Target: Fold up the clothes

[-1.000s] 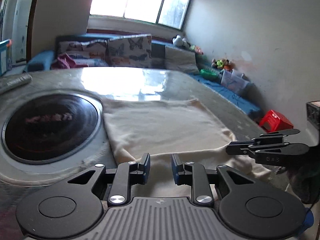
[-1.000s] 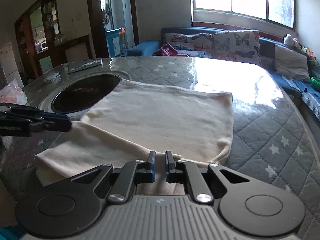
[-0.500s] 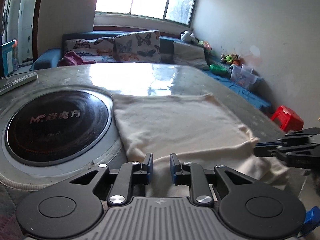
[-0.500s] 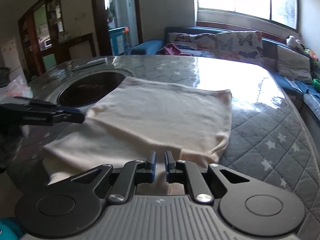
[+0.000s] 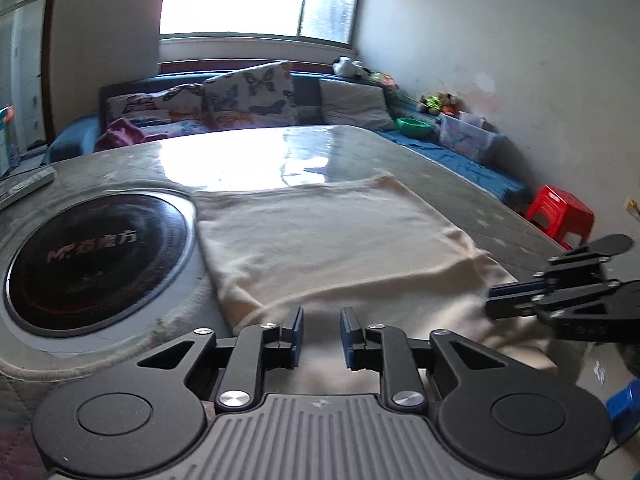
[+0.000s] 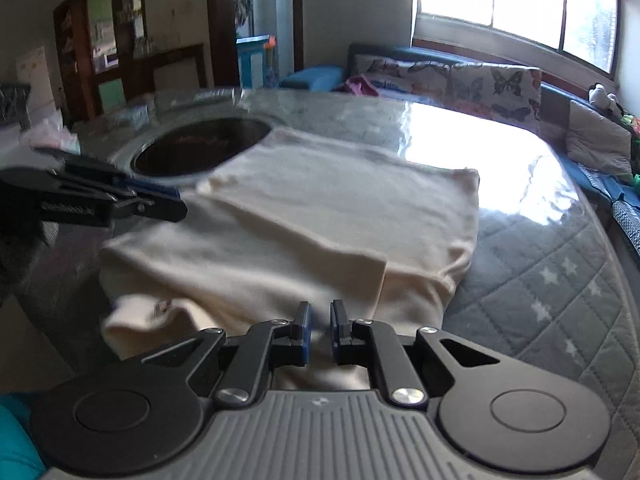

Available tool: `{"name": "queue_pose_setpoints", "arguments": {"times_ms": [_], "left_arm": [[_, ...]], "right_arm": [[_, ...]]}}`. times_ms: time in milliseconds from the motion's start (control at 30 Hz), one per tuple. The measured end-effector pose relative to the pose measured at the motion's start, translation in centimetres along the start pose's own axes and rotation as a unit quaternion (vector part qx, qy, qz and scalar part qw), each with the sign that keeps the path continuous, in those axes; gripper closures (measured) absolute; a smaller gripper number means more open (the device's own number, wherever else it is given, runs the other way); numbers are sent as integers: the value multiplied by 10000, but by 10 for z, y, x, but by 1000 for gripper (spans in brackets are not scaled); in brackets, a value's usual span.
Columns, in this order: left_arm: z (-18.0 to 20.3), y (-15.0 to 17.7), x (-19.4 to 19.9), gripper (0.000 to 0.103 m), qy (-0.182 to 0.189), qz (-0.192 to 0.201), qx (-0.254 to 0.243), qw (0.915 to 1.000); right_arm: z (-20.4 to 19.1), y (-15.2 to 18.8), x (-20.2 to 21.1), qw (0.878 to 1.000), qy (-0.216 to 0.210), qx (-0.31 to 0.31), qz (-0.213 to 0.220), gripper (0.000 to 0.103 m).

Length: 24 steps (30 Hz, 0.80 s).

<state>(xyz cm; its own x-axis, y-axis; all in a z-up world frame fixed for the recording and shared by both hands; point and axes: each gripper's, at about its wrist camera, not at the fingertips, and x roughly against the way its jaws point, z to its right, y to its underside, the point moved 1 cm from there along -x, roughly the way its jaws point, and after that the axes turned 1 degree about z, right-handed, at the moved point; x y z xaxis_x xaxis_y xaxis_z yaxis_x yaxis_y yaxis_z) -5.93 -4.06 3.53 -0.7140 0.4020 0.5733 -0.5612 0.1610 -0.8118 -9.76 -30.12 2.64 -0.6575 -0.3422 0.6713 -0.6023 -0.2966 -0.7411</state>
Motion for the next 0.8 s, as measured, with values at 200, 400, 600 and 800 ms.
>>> {"name": "queue_pose_setpoints", "arguments": {"times_ms": [200,400,600,800], "left_arm": [[13,14,21,55,21,1,-639,9980],[26,34,44,53,25,-8,-1485,9889],[52,55,49,53,248,37,-2256,9739],[77,66,33,53,422,197,-2776,9596]], "right_arm": [[-3,8,13,10000,-16,55,5,90],[-4,11,26,9998,45,172,19,86],[-4,18,40,9995,145,282,-10,82],[-7,26,49,9987,201,458,-28,75]]}}
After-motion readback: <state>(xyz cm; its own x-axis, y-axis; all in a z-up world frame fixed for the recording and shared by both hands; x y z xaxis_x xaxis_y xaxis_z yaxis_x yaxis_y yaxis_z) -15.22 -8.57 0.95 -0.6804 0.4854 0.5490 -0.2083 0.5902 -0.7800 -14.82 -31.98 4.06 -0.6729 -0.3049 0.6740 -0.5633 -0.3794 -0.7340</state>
